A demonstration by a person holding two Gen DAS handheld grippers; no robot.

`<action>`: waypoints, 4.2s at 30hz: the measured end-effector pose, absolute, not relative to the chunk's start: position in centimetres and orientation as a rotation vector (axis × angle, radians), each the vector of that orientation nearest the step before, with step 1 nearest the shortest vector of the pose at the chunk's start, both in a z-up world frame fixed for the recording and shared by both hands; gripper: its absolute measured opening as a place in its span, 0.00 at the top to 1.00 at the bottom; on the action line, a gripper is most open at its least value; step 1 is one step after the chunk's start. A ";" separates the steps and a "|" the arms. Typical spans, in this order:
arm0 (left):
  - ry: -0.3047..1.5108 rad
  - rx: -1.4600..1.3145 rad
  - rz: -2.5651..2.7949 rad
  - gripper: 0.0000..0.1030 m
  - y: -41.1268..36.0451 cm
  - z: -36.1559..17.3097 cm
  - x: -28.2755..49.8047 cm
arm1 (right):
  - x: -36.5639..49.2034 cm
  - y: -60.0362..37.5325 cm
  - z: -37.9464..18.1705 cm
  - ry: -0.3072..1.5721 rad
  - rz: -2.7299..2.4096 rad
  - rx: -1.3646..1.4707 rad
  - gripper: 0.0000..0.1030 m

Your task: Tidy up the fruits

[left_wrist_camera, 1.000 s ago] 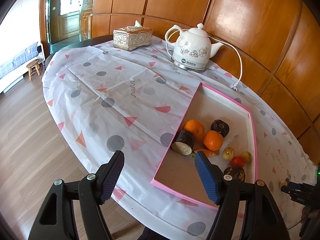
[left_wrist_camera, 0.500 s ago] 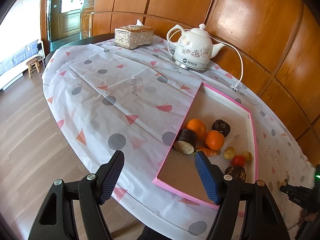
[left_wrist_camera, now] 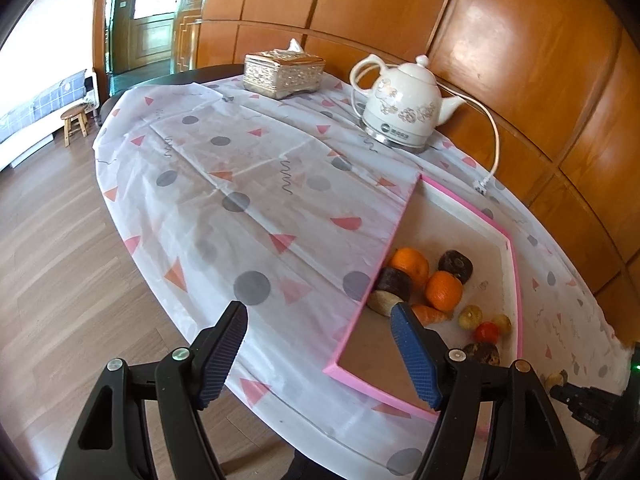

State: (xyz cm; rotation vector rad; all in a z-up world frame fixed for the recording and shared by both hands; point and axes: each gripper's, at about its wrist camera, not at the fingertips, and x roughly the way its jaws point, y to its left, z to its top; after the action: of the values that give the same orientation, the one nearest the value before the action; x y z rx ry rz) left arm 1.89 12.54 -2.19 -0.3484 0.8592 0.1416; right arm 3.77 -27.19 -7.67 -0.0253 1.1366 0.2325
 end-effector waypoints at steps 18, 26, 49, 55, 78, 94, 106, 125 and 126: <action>0.853 -0.379 0.223 0.28 16.2 -2.6 1.7 | 7.7 -17.0 -1.6 0.977 0.474 0.009 0.76; 0.872 -0.373 0.217 0.28 16.2 -3.3 2.0 | 11.4 -12.6 -2.9 1.004 0.486 -0.022 0.76; 0.889 -0.357 0.177 0.28 14.7 -3.7 2.4 | 6.8 -11.4 -3.0 0.960 0.550 -0.094 0.71; 0.877 -0.344 0.151 0.28 13.8 -3.1 2.0 | 5.9 -9.2 -4.9 0.998 0.538 -0.181 0.71; 0.782 -0.255 0.119 0.18 11.3 -0.3 0.5 | 4.5 -10.2 -4.3 0.926 0.369 -0.060 0.65; 0.709 -0.156 0.077 0.00 7.5 1.5 -0.9 | 0.0 -12.6 -2.7 0.808 0.210 -0.003 0.55; 0.688 -0.087 0.098 0.00 5.9 2.0 -1.1 | -0.6 -13.9 -2.8 0.793 0.141 0.008 0.55; 0.675 -0.088 0.140 0.00 6.0 2.0 -1.2 | -1.1 -12.9 -2.5 0.776 0.169 -0.024 0.54; 0.677 -0.089 0.140 0.00 6.0 2.0 -1.2 | -1.1 -12.8 -2.5 0.775 0.171 -0.026 0.54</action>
State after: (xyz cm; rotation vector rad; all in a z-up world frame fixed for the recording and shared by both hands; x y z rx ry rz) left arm -1.16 6.03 2.03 -0.0892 0.6766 0.1397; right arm -1.12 -12.80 -2.49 -0.0258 0.7752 0.1707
